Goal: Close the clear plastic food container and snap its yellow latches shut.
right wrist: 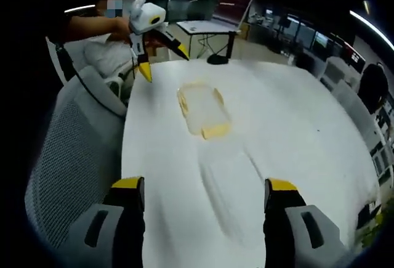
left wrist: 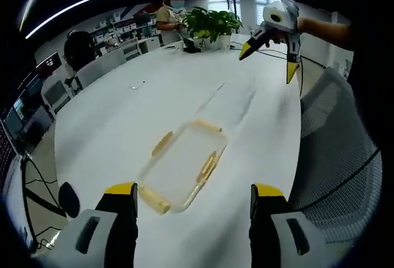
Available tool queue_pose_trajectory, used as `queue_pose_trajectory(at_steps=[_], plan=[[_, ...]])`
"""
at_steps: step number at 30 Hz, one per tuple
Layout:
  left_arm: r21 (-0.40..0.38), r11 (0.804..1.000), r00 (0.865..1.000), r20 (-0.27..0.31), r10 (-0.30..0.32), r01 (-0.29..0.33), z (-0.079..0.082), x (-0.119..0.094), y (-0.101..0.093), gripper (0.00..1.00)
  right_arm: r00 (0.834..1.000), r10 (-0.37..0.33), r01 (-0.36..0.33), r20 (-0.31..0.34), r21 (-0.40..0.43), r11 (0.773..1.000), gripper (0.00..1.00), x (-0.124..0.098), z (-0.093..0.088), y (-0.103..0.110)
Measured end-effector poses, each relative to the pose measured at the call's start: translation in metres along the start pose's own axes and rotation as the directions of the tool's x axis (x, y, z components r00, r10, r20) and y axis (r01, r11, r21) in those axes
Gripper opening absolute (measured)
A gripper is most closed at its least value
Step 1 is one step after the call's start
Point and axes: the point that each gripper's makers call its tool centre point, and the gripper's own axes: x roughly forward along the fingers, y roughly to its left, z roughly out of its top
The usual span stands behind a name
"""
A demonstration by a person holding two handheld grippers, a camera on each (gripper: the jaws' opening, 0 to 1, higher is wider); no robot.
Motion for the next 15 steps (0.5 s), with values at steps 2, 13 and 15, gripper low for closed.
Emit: queue_pose_trajectory(at_steps=[2, 13, 15], plan=[[0.011, 1.000, 1.000, -0.008, -0.006, 0.006, -0.002, 0.002, 0.003, 0.70, 1.000, 0.007, -0.007, -0.004, -0.011, 1.000, 0.76, 0.003, 0.003, -0.001], [0.048, 0.998, 0.999, -0.041, -0.035, 0.037, -0.007, 0.009, 0.017, 0.64, 0.999, 0.039, -0.039, 0.004, -0.053, 0.998, 0.69, 0.022, 0.022, -0.008], [0.051, 0.998, 0.998, -0.042, -0.037, 0.039, -0.008, 0.011, 0.021, 0.63, 0.999, 0.043, -0.042, 0.007, -0.066, 0.997, 0.67, 0.027, 0.025, -0.010]])
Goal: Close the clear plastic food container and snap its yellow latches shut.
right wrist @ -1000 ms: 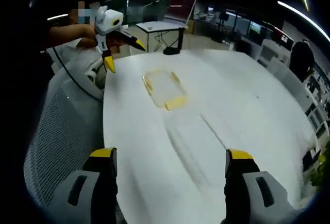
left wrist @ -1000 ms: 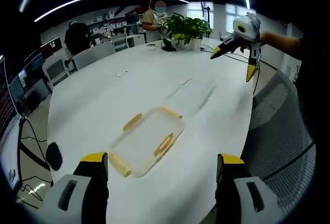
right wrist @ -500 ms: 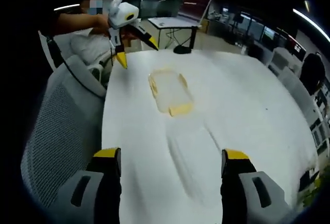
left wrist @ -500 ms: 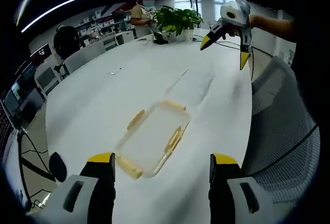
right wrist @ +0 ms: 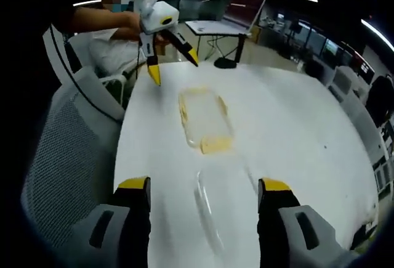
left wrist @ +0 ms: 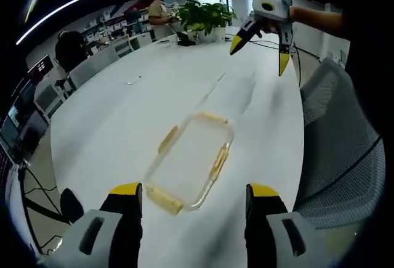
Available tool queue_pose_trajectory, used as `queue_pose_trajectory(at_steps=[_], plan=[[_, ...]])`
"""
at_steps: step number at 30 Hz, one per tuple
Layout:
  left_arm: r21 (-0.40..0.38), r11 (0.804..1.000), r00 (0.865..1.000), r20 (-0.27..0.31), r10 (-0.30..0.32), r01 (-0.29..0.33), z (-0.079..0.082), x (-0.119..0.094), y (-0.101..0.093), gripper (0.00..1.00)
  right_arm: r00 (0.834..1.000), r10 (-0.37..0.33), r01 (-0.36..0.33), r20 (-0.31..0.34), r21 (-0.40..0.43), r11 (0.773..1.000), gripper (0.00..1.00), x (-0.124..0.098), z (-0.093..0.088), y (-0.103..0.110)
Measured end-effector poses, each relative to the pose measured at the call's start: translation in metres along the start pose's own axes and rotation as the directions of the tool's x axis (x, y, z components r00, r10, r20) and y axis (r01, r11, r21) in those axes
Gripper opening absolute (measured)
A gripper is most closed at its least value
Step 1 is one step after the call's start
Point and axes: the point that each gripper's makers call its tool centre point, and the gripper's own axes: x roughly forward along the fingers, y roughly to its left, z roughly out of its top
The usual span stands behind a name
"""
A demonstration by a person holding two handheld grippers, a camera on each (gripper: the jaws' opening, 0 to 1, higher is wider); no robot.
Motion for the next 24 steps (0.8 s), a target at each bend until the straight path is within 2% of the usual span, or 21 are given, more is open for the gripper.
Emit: queue_pose_trajectory(at_steps=[18, 24], plan=[[0.068, 0.997, 0.998, -0.048, -0.031, 0.034, -0.012, 0.016, 0.025, 0.54, 0.999, 0.022, -0.023, -0.030, -0.056, 0.998, 0.58, 0.033, 0.015, -0.021], [0.093, 0.994, 0.996, -0.073, -0.050, 0.057, -0.020, 0.021, 0.030, 0.48, 0.998, 0.036, -0.040, -0.053, -0.074, 0.996, 0.57, 0.047, 0.019, -0.022]])
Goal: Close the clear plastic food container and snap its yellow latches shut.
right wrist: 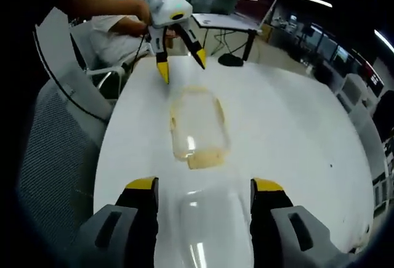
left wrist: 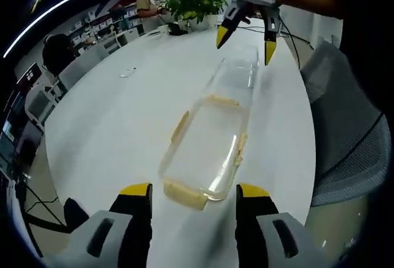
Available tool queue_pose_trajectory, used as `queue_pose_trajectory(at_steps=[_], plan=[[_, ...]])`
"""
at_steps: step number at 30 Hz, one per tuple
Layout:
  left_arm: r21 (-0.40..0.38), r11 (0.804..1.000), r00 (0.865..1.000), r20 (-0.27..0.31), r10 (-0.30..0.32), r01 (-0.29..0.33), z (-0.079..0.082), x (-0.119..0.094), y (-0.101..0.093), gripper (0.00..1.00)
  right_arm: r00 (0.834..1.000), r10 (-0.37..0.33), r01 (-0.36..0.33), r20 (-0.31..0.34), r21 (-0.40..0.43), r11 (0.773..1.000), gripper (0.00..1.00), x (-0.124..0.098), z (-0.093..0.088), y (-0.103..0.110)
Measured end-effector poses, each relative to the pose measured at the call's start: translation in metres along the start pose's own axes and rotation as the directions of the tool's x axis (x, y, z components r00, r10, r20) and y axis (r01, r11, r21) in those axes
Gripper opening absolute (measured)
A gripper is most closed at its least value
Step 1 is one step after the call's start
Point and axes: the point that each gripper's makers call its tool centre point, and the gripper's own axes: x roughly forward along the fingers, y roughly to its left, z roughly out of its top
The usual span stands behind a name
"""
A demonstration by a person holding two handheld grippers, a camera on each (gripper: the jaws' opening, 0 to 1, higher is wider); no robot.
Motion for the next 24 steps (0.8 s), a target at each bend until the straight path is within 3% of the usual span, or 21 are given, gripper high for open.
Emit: queue_pose_trajectory(at_steps=[16, 24], plan=[[0.084, 0.995, 0.996, -0.076, -0.050, 0.057, -0.018, 0.015, 0.010, 0.44, 0.998, 0.027, -0.028, -0.055, -0.014, 0.999, 0.49, 0.033, 0.006, -0.014], [0.122, 0.989, 0.991, -0.115, -0.072, 0.085, -0.025, 0.021, 0.013, 0.42, 0.993, 0.063, -0.067, -0.104, -0.037, 0.997, 0.48, 0.051, 0.002, -0.009]])
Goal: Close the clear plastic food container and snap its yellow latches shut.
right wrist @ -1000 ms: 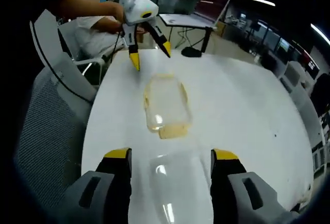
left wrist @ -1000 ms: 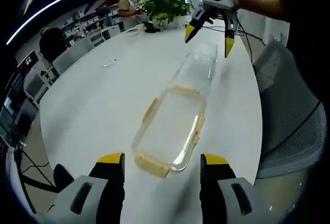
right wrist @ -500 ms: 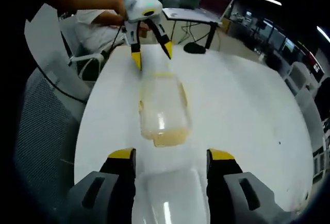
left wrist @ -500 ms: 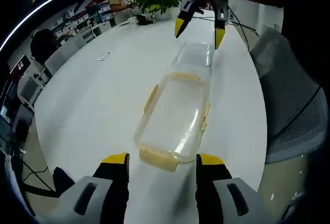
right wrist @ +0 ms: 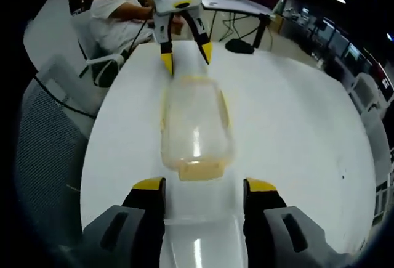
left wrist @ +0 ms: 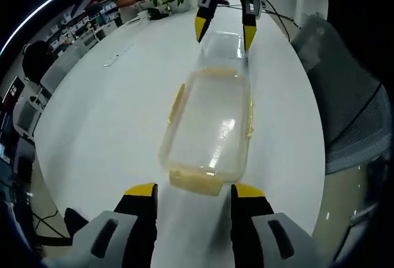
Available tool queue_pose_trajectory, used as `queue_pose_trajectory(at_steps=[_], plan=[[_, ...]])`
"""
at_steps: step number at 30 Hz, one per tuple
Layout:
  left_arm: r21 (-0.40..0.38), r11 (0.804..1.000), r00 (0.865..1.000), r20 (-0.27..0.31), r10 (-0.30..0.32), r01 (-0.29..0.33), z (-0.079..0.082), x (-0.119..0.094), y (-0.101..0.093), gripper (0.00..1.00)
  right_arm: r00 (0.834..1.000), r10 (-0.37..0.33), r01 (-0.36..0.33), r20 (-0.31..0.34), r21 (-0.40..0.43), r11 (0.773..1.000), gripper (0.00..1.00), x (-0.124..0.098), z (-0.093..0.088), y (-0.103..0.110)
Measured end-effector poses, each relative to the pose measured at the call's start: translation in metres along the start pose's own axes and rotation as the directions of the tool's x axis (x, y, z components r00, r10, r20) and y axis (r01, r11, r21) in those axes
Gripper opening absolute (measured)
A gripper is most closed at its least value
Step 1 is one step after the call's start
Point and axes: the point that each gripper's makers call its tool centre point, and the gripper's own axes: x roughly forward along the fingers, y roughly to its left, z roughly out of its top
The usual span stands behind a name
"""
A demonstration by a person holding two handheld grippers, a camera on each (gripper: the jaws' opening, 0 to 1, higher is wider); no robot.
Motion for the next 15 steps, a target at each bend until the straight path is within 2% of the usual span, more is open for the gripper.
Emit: queue_pose_trajectory(at_steps=[15], plan=[[0.089, 0.994, 0.997, -0.059, -0.056, 0.061, -0.003, 0.016, -0.002, 0.38, 0.996, 0.024, -0.027, -0.083, -0.040, 0.999, 0.42, 0.029, -0.002, -0.002]])
